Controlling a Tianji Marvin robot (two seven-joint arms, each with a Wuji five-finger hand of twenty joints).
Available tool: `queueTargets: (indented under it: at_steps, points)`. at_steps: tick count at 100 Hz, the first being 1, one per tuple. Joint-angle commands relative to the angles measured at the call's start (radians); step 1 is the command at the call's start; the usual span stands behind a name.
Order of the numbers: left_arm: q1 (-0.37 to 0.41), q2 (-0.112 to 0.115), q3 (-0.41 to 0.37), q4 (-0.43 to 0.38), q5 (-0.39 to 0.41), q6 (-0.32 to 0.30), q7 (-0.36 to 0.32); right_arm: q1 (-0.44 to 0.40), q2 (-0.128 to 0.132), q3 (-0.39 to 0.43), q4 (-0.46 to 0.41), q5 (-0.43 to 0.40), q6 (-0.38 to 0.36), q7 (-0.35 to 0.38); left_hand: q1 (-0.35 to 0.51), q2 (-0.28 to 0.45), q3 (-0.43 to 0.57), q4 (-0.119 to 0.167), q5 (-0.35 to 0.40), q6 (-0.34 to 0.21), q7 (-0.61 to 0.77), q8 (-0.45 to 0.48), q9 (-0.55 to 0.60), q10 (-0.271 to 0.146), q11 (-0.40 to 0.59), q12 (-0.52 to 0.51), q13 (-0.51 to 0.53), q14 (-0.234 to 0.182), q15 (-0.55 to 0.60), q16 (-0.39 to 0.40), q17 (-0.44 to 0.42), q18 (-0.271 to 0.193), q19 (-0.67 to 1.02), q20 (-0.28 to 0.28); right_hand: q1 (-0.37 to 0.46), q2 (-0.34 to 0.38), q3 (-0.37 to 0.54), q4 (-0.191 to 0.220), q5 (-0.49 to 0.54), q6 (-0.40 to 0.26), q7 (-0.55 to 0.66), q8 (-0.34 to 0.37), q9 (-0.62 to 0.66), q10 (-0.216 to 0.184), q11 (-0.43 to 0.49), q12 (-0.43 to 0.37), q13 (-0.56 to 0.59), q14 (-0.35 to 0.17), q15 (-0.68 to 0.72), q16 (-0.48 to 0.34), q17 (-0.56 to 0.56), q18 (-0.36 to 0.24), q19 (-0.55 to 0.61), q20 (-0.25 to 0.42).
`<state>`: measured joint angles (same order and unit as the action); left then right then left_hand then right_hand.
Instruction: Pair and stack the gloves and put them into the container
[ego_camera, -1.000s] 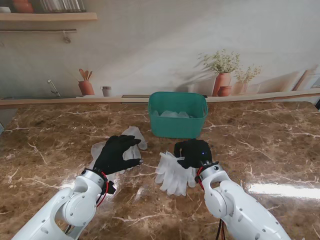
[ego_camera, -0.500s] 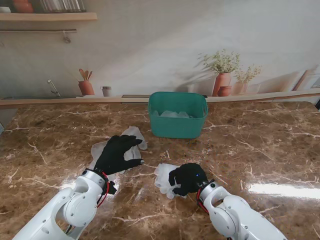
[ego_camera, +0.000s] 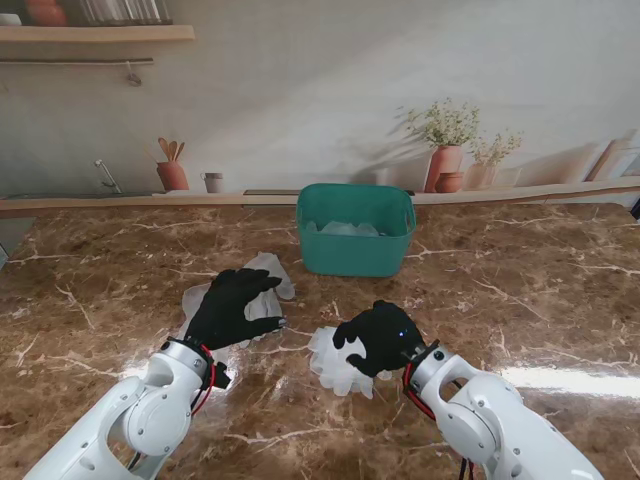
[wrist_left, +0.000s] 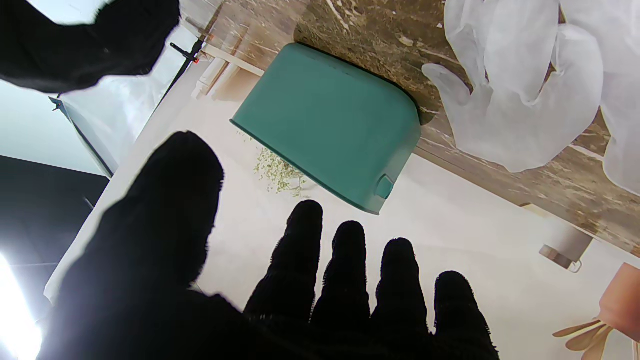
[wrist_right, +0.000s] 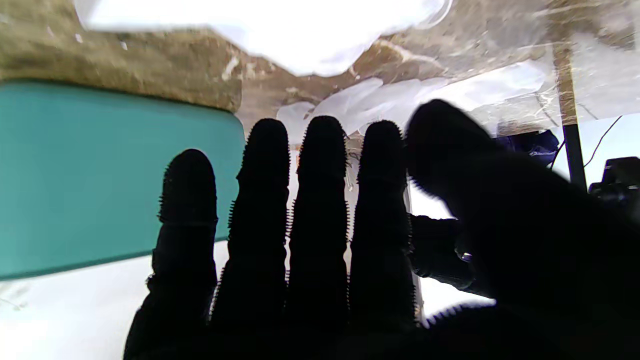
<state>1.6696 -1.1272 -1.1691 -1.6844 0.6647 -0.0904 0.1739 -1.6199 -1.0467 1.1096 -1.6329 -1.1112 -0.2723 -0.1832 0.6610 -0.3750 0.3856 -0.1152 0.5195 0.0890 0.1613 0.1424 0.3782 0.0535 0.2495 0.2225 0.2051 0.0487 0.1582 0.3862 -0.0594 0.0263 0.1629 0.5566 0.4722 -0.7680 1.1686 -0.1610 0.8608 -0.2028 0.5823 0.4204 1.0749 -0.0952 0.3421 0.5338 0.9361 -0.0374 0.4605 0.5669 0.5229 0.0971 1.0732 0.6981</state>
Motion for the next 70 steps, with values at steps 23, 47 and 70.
queueTargets:
  at_steps: [23,47,70]
  points:
    - [0.036,0.003,-0.029,-0.036,0.018,-0.005,0.008,0.262,0.013,-0.194,0.146,-0.032,-0.054,0.03,-0.003,0.034,-0.045,0.034,0.027,-0.027,0.007,0.008,0.003,-0.027,-0.022,-0.008,-0.014,-0.053,-0.038,-0.015,0.0,-0.015,-0.028,-0.006,0.186,-0.066,0.185,0.051,-0.137,0.015,-0.22,0.022,-0.183,-0.042,-0.114,-0.16,-0.083,-0.079,-0.212,-0.167,-0.024,-0.087,-0.191,-0.131]
    - [0.056,0.006,-0.053,-0.051,0.03,-0.01,0.001,0.439,0.029,-0.41,0.285,-0.037,-0.067,0.075,-0.004,0.032,-0.045,0.034,0.025,-0.027,0.007,0.008,0.004,-0.03,-0.023,-0.009,-0.011,-0.053,-0.038,-0.016,0.0,-0.017,-0.027,-0.006,0.174,-0.067,0.149,0.042,-0.306,0.069,-0.32,-0.066,-0.387,-0.015,-0.197,-0.295,-0.242,-0.083,-0.301,-0.269,-0.112,-0.064,-0.269,-0.151]
    - [0.061,0.006,-0.058,-0.055,0.028,-0.007,-0.001,0.526,0.039,-0.541,0.358,-0.043,-0.026,0.085,-0.004,0.032,-0.042,0.034,0.025,-0.027,0.006,0.008,0.003,-0.029,-0.024,-0.009,-0.012,-0.054,-0.04,-0.017,0.0,-0.018,-0.029,-0.008,0.12,-0.119,0.079,0.021,-0.442,0.147,-0.401,-0.088,-0.452,-0.014,-0.141,-0.29,-0.296,-0.073,-0.284,-0.271,-0.163,-0.068,-0.29,-0.117]
